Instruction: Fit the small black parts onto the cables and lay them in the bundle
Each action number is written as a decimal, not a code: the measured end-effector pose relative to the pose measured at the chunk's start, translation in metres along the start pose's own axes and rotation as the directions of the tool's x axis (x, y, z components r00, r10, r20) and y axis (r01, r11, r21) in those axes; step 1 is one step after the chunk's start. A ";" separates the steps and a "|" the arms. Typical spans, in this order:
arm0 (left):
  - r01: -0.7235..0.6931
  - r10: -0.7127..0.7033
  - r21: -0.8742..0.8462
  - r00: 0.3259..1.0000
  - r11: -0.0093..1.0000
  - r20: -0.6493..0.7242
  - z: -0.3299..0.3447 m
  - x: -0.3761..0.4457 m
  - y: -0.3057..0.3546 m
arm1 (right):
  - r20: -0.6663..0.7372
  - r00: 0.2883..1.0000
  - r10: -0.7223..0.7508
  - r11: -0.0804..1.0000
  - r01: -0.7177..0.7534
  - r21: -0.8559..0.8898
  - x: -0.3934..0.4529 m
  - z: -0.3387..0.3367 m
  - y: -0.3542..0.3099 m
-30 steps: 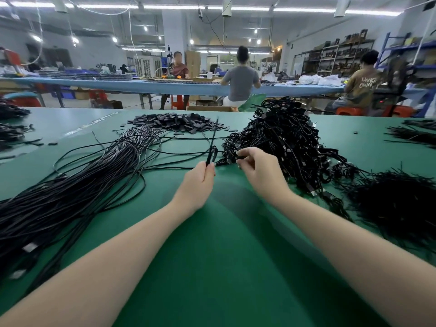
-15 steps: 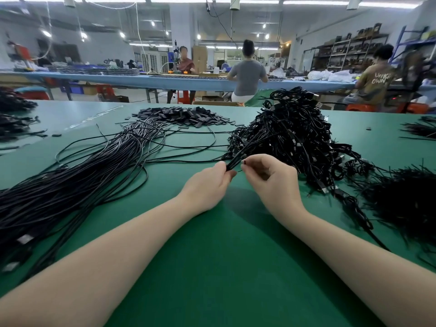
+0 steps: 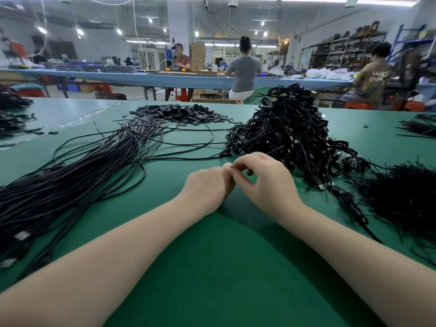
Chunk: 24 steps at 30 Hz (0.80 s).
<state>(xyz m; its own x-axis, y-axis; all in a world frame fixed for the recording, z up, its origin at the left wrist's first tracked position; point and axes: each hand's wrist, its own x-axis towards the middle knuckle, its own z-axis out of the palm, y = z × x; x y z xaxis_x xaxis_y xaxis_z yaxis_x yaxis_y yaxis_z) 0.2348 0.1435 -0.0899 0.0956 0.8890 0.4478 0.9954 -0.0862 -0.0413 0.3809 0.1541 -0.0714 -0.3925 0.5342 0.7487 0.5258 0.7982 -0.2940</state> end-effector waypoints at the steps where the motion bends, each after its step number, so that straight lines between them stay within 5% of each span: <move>1: -0.044 0.050 0.111 0.997 0.993 -0.051 -0.001 -0.001 0.002 | 0.043 0.999 -0.017 0.996 0.020 -0.088 0.006 -0.005 -0.003; 4: -0.189 0.241 0.256 0.951 0.948 -0.192 -0.008 -0.002 0.006 | 0.318 0.939 0.127 0.969 -0.049 -0.243 0.034 -0.031 -0.001; 8: -0.450 0.522 0.286 0.806 0.846 -0.279 -0.010 -0.001 0.007 | 0.662 0.691 0.291 0.935 -0.350 -0.046 0.054 -0.067 0.023; 10: -0.498 0.551 0.237 0.771 0.834 -0.320 -0.012 -0.003 0.011 | 0.768 0.566 0.300 0.826 -0.557 0.088 0.048 -0.072 0.035; 12: -0.478 0.468 0.058 0.817 0.876 -0.336 -0.014 -0.005 0.015 | 0.830 0.496 0.257 0.558 -0.777 0.292 0.037 -0.064 0.042; 15: -0.266 0.186 -0.443 0.959 0.856 -0.215 -0.011 -0.005 0.014 | 0.815 0.501 0.291 0.126 -0.864 0.487 0.026 -0.040 0.037; 17: -0.146 0.023 -0.654 0.981 0.743 -0.193 -0.005 -0.004 0.012 | 0.751 0.528 0.396 0.004 -0.819 0.574 0.027 -0.023 0.030; 21: 0.101 -0.218 -0.872 0.976 0.478 -0.006 -0.002 0.001 0.012 | 0.561 0.596 0.575 0.028 -0.699 0.715 0.022 0.008 0.014; 24: 0.210 -0.271 -0.886 0.957 0.412 0.101 0.001 0.006 0.013 | 0.407 0.662 0.630 0.164 -0.626 0.763 0.011 0.023 0.010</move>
<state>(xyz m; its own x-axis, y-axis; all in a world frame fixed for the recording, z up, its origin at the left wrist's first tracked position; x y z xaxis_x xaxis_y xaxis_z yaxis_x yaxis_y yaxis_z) 0.2480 0.1488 -0.0888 -0.1777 0.9199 0.3495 0.4288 -0.2473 0.8689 0.3642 0.1743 -0.0802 -0.2357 0.9694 0.0683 -0.2439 0.0090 -0.9698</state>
